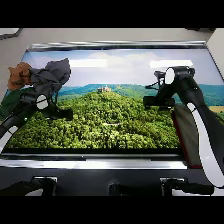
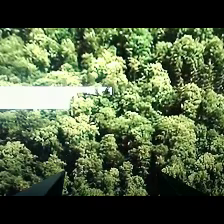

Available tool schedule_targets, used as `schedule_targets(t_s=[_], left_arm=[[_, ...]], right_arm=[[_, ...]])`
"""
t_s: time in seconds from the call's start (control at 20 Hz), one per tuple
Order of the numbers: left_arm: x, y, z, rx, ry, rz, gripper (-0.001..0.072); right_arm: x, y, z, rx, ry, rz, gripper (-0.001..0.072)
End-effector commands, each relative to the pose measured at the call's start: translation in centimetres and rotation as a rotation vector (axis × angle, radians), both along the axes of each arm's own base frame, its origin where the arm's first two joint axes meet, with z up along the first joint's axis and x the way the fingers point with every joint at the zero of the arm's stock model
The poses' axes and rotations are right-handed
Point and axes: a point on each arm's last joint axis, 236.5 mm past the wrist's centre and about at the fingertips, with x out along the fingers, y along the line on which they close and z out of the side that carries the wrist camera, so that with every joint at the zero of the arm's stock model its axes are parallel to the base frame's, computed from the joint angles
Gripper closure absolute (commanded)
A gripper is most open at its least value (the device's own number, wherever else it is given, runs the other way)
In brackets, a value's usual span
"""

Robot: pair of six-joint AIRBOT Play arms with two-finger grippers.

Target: Fold the shirts.

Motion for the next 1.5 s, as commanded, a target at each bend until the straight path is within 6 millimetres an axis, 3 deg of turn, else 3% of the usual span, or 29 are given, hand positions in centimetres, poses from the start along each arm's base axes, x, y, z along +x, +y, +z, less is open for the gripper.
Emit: schedule_targets(t_s=[0.0,0.75,1.05,1.1,1.15,1.2,1.25,1.35,1.45], left_arm=[[0.0,0.0,0.0,0.0,-0.001,0.0,-0.0004],[0.1,0.0,0.0,-0.003,-0.006,0.004,-0.0004],[4.3,-0.9,1.7,-0.055,-0.179,0.017,-0.0013],[6.1,0.4,3.5,-0.055,-0.243,0.049,-0.0013],[8.0,3.1,5.7,-0.04,-0.304,0.104,-0.0013],[10.0,7.3,7.9,-0.013,-0.36,0.19,-0.0013],[11.3,12.9,9.7,-0.011,-0.398,0.347,-0.0013],[10.2,23.9,10.0,-0.057,-0.382,0.71,-0.0013],[7.1,31.9,7.2,-0.141,-0.336,0.97,-0.0013]], right_arm=[[0.0,0.0,0.0,0.0,0.0,0.001,0.0018],[0.3,0.1,0.0,0.003,-0.011,0.0,0.0019],[2.4,0.4,0.3,0.018,-0.102,-0.006,0.002],[3.0,0.5,0.4,0.024,-0.126,-0.011,0.002],[3.3,0.5,0.5,0.027,-0.14,-0.012,0.002],[3.5,0.6,0.5,0.029,-0.148,-0.012,0.002],[3.5,0.6,0.5,0.031,-0.149,-0.013,0.002],[3.4,1.0,0.6,0.046,-0.145,-0.014,0.0021],[3.4,1.5,0.6,0.071,-0.142,-0.016,0.0038]])
